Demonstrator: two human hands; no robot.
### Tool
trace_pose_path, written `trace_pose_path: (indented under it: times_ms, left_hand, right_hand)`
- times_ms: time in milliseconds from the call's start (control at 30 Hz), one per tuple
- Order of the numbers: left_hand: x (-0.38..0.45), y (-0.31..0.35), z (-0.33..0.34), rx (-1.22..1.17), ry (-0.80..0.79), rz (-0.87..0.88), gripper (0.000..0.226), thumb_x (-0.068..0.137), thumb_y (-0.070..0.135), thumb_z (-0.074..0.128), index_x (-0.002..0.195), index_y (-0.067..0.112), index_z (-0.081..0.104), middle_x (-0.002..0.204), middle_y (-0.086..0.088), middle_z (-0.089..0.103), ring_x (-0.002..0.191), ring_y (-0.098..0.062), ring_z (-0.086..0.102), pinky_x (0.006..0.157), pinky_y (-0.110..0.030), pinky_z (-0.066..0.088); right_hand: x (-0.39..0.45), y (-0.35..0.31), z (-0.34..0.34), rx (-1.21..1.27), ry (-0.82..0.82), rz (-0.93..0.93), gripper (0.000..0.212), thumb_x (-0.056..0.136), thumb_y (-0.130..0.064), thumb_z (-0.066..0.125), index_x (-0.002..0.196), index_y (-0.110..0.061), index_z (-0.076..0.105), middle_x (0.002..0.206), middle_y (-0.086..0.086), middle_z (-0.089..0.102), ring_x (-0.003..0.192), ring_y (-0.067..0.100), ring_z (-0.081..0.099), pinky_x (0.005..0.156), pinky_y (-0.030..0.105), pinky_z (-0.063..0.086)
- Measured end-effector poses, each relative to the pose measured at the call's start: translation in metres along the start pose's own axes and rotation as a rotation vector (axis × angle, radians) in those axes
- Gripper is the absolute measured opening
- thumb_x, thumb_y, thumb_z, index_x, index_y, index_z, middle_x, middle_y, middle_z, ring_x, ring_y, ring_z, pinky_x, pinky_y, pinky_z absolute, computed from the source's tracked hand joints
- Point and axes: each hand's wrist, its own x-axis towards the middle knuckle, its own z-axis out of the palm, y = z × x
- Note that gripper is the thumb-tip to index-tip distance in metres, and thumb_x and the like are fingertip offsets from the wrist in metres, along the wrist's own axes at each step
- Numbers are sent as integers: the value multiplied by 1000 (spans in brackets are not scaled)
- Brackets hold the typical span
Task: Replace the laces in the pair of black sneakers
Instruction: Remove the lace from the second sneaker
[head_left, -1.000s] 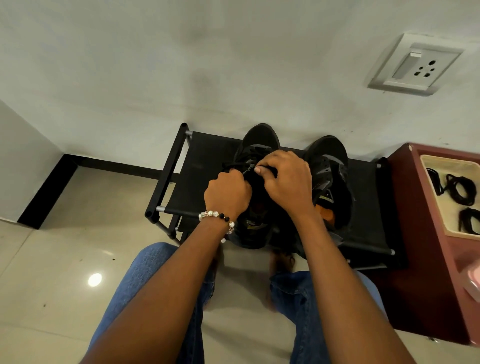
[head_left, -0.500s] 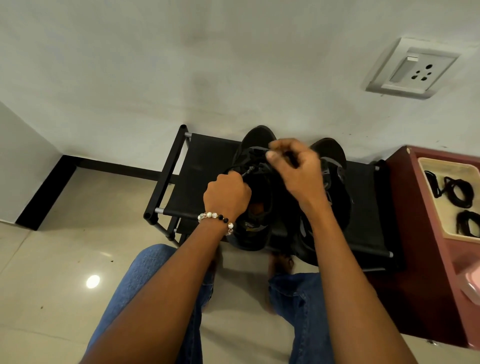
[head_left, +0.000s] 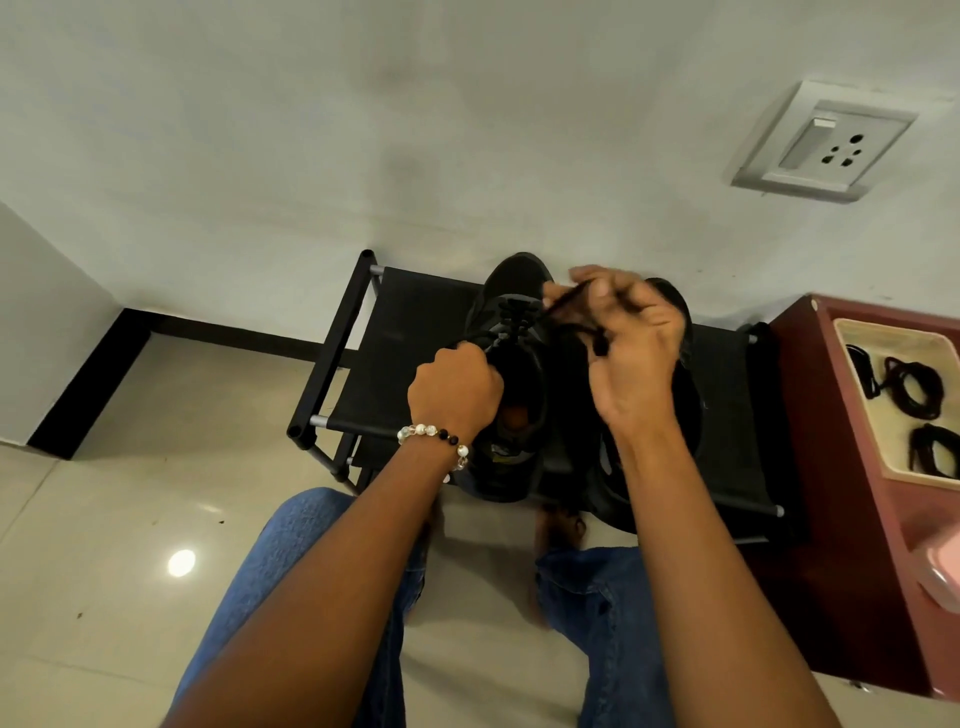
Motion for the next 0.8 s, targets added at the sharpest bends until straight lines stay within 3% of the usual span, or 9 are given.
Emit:
trace_pose_path:
  times_ms: [67,133,233,333,433,533,667,733,800]
  left_hand:
    - [1,-1,0,1,2,-8,27,98,26,42,99,3,57,84,-8,51,73,-32,52,60,-33,36]
    - [2,-2,1,-1,7,-13,27,98,27,42,98,4,57,83,-7,49,70,-29,48,59,-32,36]
    - [2,-2,1,-2,9,-13,24,98,27,42,91,7,53,81,-6,49,68,-26,47,57,-31,36]
    - [1,-1,1,4,19,-14,22,98,26,42,84,10,47,77,-5,48,56,-19,40,49,-27,29]
    - [1,-1,0,8,17,-8,23,98,27,42,87,9,51,79,-6,50,59,-21,44,51,-27,32]
    - [3,-2,0,9,0,-10,24,97,29,45,90,8,54,79,-6,51,63,-24,48,56,-29,37]
    - [5,-3,-4,12,-50,-14,29,92,38,54,92,9,56,82,-7,56,68,-27,56,58,-31,44]
    - [7,-4,-9,16,-81,-10,37,89,47,58,92,11,57,79,-4,56,69,-26,58,58,-31,45]
    - [9,-6,-15,20,-98,-4,45,84,58,61,88,13,58,74,-2,57,66,-22,60,57,-30,48]
  right_hand:
    - [5,-16,-9,404,56,69,16,98,-8,47,88,-10,58,81,10,66,59,21,61,63,32,51]
    - [11,-24,-23,465,104,44,11,96,-10,49,87,-13,55,72,7,61,50,15,43,55,27,40]
    - [10,-19,-33,85,150,49,15,98,-7,49,89,-11,60,64,4,55,49,11,35,47,24,31]
    - [8,-7,-29,-324,116,73,12,96,-8,56,90,-9,66,64,3,58,52,10,43,47,23,36]
    - [10,5,-24,-678,97,136,15,94,-13,61,81,-13,68,64,0,65,54,7,56,57,28,48]
    - [10,15,-25,-1001,14,172,19,94,-19,61,79,-11,71,71,2,69,67,16,64,69,32,54]
    - [9,19,-25,-1549,-11,45,26,94,-24,59,87,0,67,83,15,67,83,33,63,77,42,54]
    - [7,14,-22,-1680,26,-48,28,94,-26,59,81,-2,64,80,15,64,80,36,62,72,44,54]
    - [6,7,-17,-1602,-27,-94,28,92,-28,60,76,-6,62,73,9,62,72,29,62,65,37,52]
